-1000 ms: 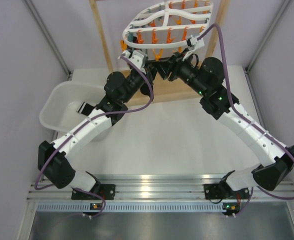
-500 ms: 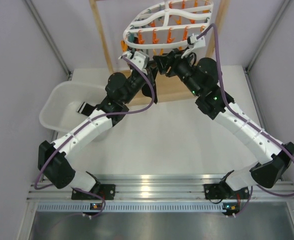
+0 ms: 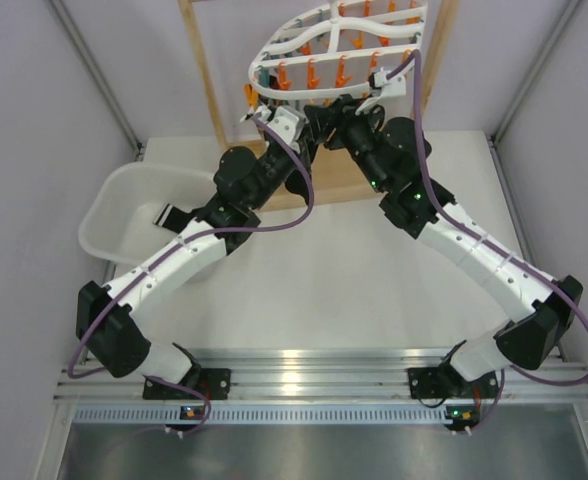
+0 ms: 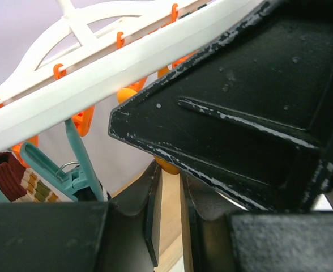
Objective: Clip the socks to the hanger
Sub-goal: Open the clamp at the hanger.
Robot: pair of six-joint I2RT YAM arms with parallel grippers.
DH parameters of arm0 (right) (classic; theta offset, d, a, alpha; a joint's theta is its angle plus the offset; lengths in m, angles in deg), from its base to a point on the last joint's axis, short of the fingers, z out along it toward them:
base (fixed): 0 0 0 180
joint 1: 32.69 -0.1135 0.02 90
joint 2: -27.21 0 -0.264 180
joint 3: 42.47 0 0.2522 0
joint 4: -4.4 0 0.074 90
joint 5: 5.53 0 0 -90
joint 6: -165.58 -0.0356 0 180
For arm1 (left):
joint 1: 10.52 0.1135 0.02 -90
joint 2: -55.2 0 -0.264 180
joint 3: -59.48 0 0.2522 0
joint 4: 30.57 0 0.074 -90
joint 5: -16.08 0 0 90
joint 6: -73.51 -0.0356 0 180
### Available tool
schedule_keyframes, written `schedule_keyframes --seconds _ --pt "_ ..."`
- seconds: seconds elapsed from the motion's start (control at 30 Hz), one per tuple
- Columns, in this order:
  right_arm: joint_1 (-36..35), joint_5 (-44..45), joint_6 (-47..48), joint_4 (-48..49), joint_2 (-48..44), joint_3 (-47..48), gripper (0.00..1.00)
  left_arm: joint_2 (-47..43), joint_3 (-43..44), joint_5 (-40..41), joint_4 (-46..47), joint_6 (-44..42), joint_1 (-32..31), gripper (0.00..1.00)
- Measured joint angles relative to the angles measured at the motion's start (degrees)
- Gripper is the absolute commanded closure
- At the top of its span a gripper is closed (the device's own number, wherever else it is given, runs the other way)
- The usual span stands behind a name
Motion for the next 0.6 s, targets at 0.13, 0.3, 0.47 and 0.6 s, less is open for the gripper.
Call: schedule_keyframes --seconds 0.13,0.3,0.47,0.6 --pt "0.0 0.7 -0.1 0.5 0.2 0.0 0.72 0.0 0.0 0.1 -0.1 -1.2 -0.5 1.0" --pt "0.0 2.1 -0.6 0.8 0.2 0.7 0.93 0.0 0.0 0.6 -2.0 -2.4 -0.7 1.0" --pt "0.0 0.9 -1.3 0.9 0.3 0.8 1.0 0.0 0.0 0.1 -3.5 -2.8 -1.6 0.87" --pt "0.5 -1.7 -2.8 1.0 0.3 0.7 1.0 -0.8 -0.4 -0.1 -4.5 -2.3 -1.6 0.72"
